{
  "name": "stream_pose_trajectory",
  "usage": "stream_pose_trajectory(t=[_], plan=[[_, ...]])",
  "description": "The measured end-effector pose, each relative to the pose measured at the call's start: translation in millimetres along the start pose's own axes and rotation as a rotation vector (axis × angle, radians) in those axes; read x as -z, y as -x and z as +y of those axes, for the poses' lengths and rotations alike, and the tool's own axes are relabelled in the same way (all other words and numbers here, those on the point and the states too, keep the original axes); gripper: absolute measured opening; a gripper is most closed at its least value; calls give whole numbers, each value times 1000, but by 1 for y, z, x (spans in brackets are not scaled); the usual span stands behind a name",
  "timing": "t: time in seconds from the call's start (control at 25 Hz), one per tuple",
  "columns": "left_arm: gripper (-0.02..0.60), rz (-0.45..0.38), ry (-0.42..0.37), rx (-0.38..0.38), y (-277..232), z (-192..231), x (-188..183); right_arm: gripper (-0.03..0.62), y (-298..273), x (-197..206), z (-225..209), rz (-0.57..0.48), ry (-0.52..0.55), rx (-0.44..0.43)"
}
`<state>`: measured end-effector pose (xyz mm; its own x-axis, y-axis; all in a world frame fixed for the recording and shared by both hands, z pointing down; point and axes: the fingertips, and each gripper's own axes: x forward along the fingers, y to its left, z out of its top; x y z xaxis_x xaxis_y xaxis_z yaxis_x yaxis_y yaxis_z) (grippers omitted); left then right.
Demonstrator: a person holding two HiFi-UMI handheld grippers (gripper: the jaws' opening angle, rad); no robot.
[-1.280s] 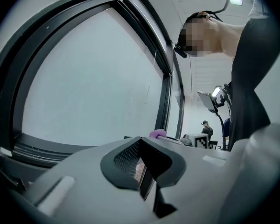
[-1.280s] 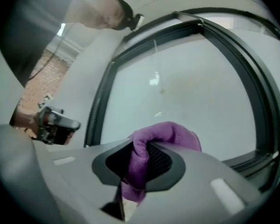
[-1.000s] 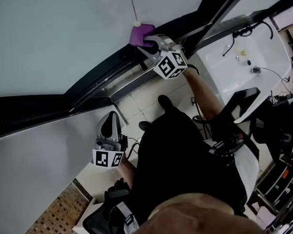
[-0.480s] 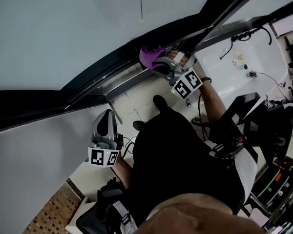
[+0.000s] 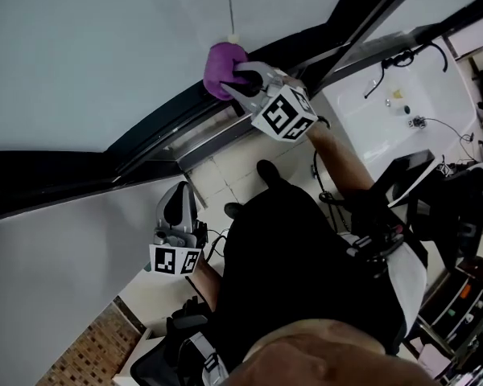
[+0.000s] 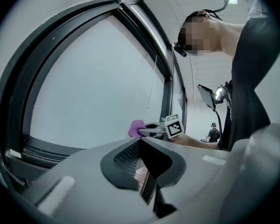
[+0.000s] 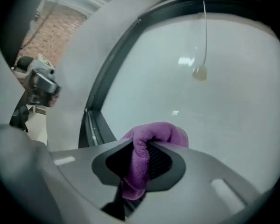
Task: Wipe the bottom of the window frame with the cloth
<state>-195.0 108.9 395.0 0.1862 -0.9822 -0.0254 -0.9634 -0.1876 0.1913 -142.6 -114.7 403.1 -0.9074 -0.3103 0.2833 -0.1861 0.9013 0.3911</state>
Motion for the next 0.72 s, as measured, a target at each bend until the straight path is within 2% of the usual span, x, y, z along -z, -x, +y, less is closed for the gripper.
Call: stream_pose_trajectory(t=[0.12,0.24,0.44,0.56,0.64,0.72], plan=[[2,-9,0,-37,11,-4,-4,66,-45,26,-15,175,-2,5],[3,-14,4,-72,25,0,-4,63,-44,31,-7,217,-1,-32],[3,2,10,-80,22,9,-4,63,11,27,26,223,94,-99],[2,19,11,-54,11,8,-1,63,52,47,62,273,132,-153],[2,30,10,-29,0,3,1,63,75,71,90,338,104,-248],[3,39,9,-1,-14,-4,2,63,90,90,103,349,3,-310]])
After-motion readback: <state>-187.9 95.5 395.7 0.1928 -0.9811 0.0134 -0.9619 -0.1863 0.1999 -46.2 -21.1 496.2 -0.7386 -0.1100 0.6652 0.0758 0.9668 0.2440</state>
